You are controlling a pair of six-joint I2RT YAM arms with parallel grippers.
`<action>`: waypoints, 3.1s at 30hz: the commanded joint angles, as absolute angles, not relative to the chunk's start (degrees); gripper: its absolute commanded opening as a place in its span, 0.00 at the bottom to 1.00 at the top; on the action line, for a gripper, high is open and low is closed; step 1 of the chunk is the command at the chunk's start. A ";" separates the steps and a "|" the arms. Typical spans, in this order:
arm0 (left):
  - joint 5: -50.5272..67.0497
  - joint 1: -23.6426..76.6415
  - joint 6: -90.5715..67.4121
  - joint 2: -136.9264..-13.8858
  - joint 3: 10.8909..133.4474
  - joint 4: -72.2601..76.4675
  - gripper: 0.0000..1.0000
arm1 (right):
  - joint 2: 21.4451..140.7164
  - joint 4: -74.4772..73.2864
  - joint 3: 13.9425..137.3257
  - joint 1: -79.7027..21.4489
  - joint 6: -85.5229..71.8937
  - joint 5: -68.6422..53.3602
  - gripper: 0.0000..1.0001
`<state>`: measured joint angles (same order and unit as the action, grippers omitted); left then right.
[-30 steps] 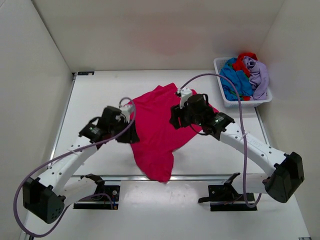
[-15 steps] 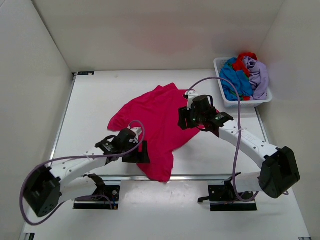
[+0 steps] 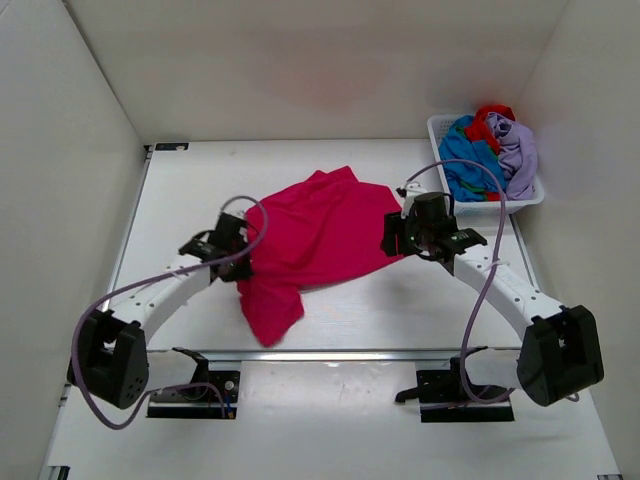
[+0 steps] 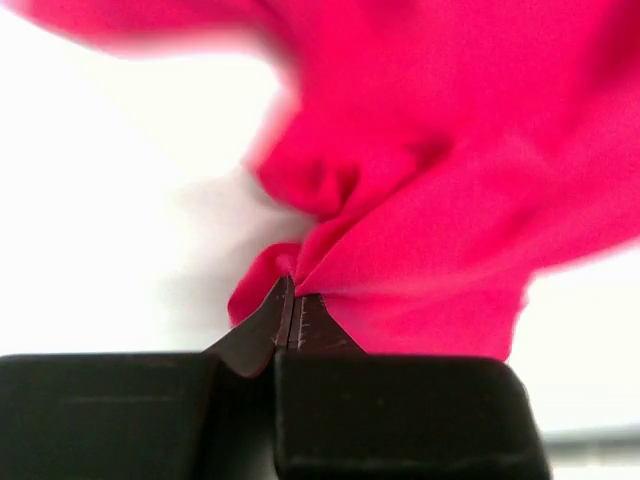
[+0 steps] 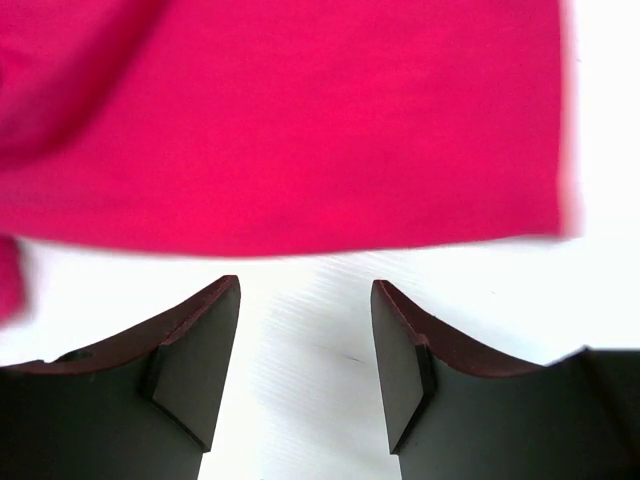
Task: Fold and stack the t-shirts
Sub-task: Flatten out the tshirt
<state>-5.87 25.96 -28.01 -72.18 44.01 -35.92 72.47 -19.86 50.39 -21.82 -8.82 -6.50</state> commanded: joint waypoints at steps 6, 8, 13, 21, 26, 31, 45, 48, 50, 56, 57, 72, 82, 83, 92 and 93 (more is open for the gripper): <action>-16.61 15.91 -16.52 -83.74 57.99 -39.29 0.39 | 77.25 -18.02 51.41 -20.83 -11.94 -1.33 0.54; -15.65 16.87 -16.43 -85.34 58.36 -39.11 0.76 | 78.39 -19.42 52.03 -20.48 -14.06 -0.01 0.60; -12.83 16.62 -19.24 -79.04 55.20 -37.70 0.88 | 83.14 -23.90 53.09 -22.07 -19.94 8.61 0.63; -7.74 17.83 -22.49 -65.05 49.76 -44.38 0.85 | 85.86 -20.83 50.80 -17.58 -21.71 7.83 0.60; -5.01 18.63 -25.22 -59.33 42.38 -44.64 0.82 | 89.37 -20.03 51.67 -15.64 -22.41 7.21 0.60; -5.62 19.42 -26.89 -58.10 37.10 -44.47 0.61 | 92.54 -18.55 52.47 -16.52 -22.50 7.38 0.60; -10.02 21.62 -28.74 -61.25 37.27 -46.14 0.69 | 95.63 -17.14 55.37 -14.77 -20.39 7.47 0.00; -10.11 23.02 -28.65 -63.88 37.97 -46.67 0.70 | 95.97 -17.14 55.98 -13.89 -19.86 6.76 0.00; -10.45 23.99 -29.00 -65.74 38.49 -47.46 0.75 | 96.41 -17.84 57.04 -13.28 -19.07 7.64 0.00; -10.11 26.63 -30.23 -70.13 38.15 -46.59 0.73 | 95.80 -16.44 56.87 -9.41 -19.95 4.48 0.00; -9.32 26.89 -30.58 -70.40 37.97 -46.23 0.74 | 95.63 -16.52 57.21 -9.75 -19.86 5.44 0.00; -8.51 33.92 -38.58 -71.99 30.14 -37.61 0.00 | 95.19 -16.70 57.57 -9.75 -19.51 4.31 0.00; -9.28 24.80 -24.64 -67.58 64.82 -59.48 0.00 | 91.24 -23.90 63.27 -8.97 -16.70 1.60 0.00; -11.49 23.65 -23.74 -68.98 73.13 -62.37 0.00 | 89.40 -24.95 65.20 -8.62 -15.48 0.45 0.00; -15.68 13.28 -20.82 -90.53 126.12 -66.89 0.00 | 81.39 -34.54 95.79 -9.49 -12.66 -3.07 0.00; -13.56 12.66 -21.27 -90.18 126.99 -66.88 0.00 | 80.26 -35.50 97.37 -10.36 -12.83 -1.86 0.00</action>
